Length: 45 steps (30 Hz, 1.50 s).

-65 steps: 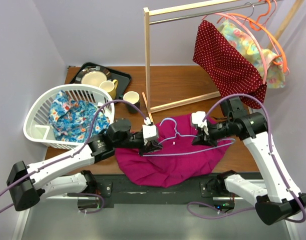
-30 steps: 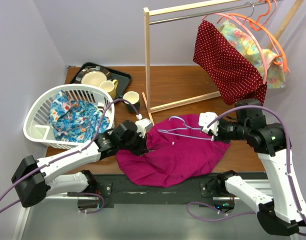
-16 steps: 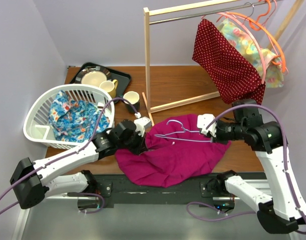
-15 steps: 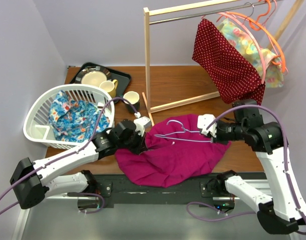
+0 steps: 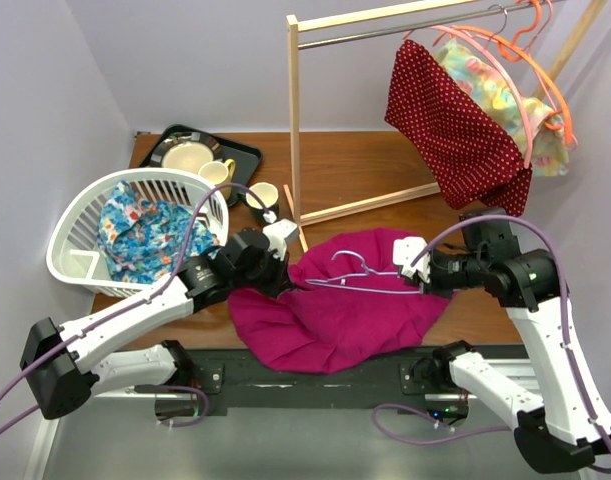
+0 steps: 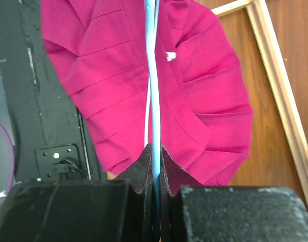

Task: Place the skirt on the hanger
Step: Place skirt on hanger

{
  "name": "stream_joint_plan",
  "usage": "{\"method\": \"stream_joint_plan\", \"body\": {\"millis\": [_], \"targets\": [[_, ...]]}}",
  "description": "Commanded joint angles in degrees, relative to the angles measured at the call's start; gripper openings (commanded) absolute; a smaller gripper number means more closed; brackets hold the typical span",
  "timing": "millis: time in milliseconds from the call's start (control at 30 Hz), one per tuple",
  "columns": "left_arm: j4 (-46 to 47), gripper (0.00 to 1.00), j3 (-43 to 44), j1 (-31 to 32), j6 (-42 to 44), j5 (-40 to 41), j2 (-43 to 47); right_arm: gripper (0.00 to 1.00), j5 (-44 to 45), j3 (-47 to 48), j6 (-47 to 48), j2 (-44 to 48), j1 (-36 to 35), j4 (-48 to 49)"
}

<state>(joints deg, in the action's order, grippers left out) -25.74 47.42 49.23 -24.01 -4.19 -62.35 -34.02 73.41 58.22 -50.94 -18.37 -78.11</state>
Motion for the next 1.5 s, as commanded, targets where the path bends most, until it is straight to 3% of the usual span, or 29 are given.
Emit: {"method": "stream_joint_plan", "body": {"millis": [0,233,600,800,1033,1467], "targets": [[-1.3,0.00,4.2,-0.4,3.2,-0.8,1.6,0.00,-3.7,-1.3,1.4,-1.1,-0.3,-11.6],[-9.4,0.00,10.1,-0.6,6.3,5.6,-2.9,0.00,-5.1,1.0,0.9,-0.9,-0.9,-11.6],[-11.6,0.00,13.4,-0.9,6.9,7.3,-7.9,0.00,-5.4,2.3,0.2,-0.4,-1.4,-11.5],[-10.5,0.00,9.3,-1.2,6.1,4.8,-9.7,0.00,-5.9,3.5,-0.6,0.1,-1.5,-11.6],[-10.0,0.00,10.7,-1.2,6.5,4.5,-8.8,0.00,-7.1,1.1,0.0,0.1,-1.4,-11.6],[-11.4,0.00,10.0,-1.1,9.1,-4.4,-5.8,0.00,-5.1,2.6,2.2,-2.9,-1.5,-11.5]]}}
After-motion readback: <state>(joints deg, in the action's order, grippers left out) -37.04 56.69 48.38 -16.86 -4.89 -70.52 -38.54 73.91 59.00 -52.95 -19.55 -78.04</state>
